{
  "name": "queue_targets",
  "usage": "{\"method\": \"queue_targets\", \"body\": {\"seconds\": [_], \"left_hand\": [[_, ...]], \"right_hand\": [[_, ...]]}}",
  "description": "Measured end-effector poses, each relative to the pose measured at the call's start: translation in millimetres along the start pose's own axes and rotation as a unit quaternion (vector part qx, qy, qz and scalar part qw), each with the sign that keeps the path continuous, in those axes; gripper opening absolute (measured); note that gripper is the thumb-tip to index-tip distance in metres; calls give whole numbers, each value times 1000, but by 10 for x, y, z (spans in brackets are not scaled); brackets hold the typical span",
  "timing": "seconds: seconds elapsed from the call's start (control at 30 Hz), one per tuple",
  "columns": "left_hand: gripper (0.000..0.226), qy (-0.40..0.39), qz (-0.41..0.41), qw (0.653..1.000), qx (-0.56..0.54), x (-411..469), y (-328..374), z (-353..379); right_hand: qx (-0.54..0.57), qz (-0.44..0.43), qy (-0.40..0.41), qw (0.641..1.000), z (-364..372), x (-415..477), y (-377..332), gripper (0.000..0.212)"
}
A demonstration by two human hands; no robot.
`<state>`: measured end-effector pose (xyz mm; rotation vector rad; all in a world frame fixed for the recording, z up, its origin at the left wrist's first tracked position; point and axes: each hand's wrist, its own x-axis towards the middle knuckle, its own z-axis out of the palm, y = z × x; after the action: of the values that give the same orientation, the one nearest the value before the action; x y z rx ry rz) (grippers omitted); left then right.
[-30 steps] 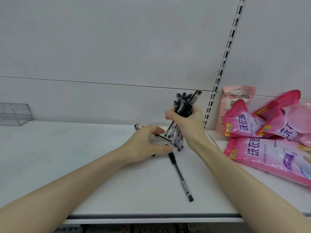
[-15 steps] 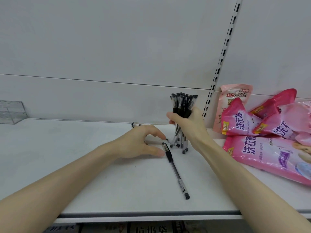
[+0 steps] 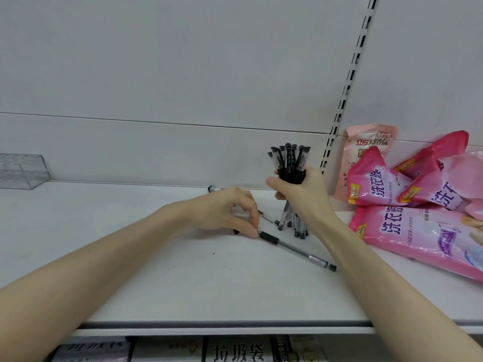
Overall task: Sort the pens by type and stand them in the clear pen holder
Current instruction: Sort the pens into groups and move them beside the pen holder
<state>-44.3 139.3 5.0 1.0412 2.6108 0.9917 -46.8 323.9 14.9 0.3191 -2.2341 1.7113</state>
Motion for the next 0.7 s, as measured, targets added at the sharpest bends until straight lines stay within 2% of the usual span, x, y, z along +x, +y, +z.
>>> {"method": "queue_targets", "body": {"seconds": [0.1,0.23,0.33,0.43,0.5,0.6,0.7], "left_hand": [[6,27,5,999,-32,-66,53,-136],[7,128,8,987,-97,-149,186,-419],[11,221,25,965,-138,-132,295,-489],[26,267,18,944,-196,-93,240,-435],[36,240,-14,956,-171,-97,66,-415],[40,110,-95,989,-3,-111,-283,-421],[55,23,-116,992,35,-62,-468,-389]], "right_hand": [[-2,1,-6,1000,-43,2,-64,25],[33,20,-126,991,-82,-17,-188,22],[47,28,-220,974,-35,-73,-235,15],[86,47,-240,966,1,-105,-248,9],[102,64,-205,971,7,-100,-234,8],[90,75,-162,980,-17,-68,-170,13],[84,80,-141,983,-23,-54,-129,11]]}}
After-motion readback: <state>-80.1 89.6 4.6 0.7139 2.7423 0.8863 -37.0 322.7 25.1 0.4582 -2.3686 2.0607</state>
